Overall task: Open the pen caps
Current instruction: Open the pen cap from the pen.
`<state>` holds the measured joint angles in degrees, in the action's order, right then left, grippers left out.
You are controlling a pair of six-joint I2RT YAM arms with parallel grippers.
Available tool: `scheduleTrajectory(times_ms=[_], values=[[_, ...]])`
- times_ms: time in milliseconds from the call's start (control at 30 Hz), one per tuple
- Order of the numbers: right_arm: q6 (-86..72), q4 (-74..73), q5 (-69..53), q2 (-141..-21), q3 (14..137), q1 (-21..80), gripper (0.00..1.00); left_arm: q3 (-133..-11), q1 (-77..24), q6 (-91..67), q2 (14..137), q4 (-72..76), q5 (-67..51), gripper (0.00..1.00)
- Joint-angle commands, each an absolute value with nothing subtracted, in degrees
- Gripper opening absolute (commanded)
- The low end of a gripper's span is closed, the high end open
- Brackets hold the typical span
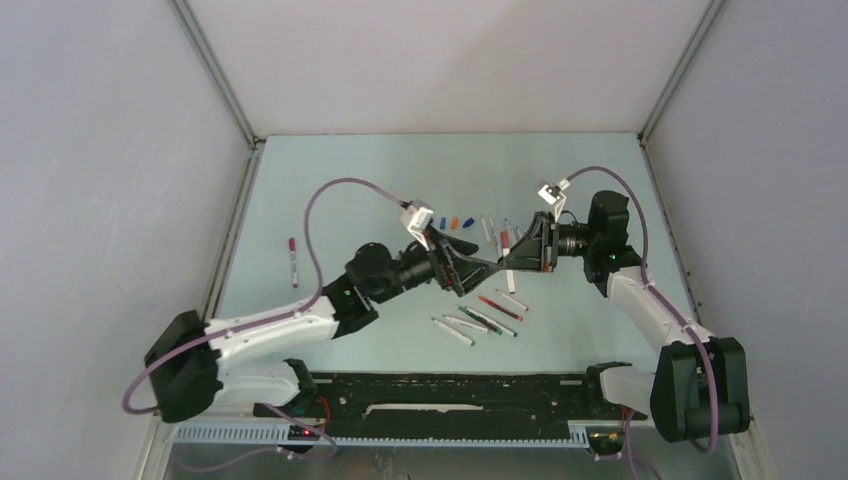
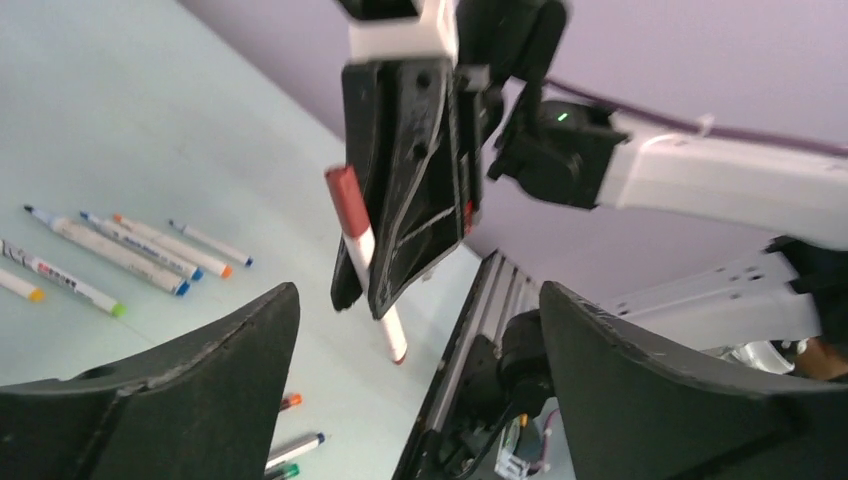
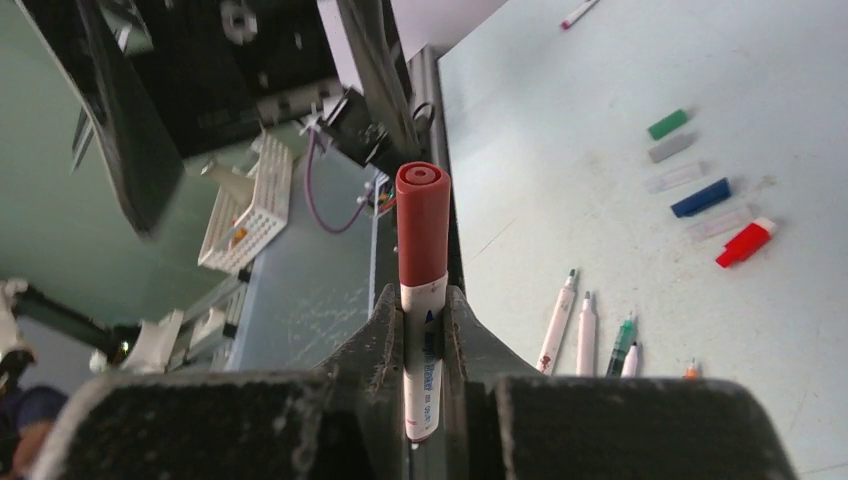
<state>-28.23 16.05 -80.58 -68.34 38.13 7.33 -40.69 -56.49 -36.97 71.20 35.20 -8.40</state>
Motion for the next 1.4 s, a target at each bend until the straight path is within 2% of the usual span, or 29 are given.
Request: scheduleTrajectory(times_ms=[0, 367, 533, 733, 967, 1367], values=[[-14.91, 7.34, -88.48, -66.83, 41.54, 8.12, 0.0, -36.92, -56.69, -31.03, 63.23, 35.15, -2.62, 0.99], [-8.42, 3.06, -91.66, -66.79, 41.57, 9.25, 0.0, -39.93, -56.43, -36.99, 67.85, 38.4, -5.19, 0.98], [-8.26, 3.05, -91.59, -67.19, 41.57, 9.48, 0.0, -42.26, -56.43, -40.95, 72.5, 41.42, -6.55, 0.86], [-8.39, 3.02, -91.59, -67.42, 41.57, 9.65, 0.0, -43.93, -56.43, -42.54, 75.77, 44.88, -7.13, 0.79], [-8.53, 3.27, -91.58, -67.68, 41.57, 9.67, 0.0, -46.14, -56.43, -42.48, 78.02, 44.83, -7.8, 0.63], [-8.88, 3.35, -91.5, -67.92, 41.57, 9.66, 0.0, -47.82, -56.43, -43.5, 80.76, 45.5, -10.28, 0.43]])
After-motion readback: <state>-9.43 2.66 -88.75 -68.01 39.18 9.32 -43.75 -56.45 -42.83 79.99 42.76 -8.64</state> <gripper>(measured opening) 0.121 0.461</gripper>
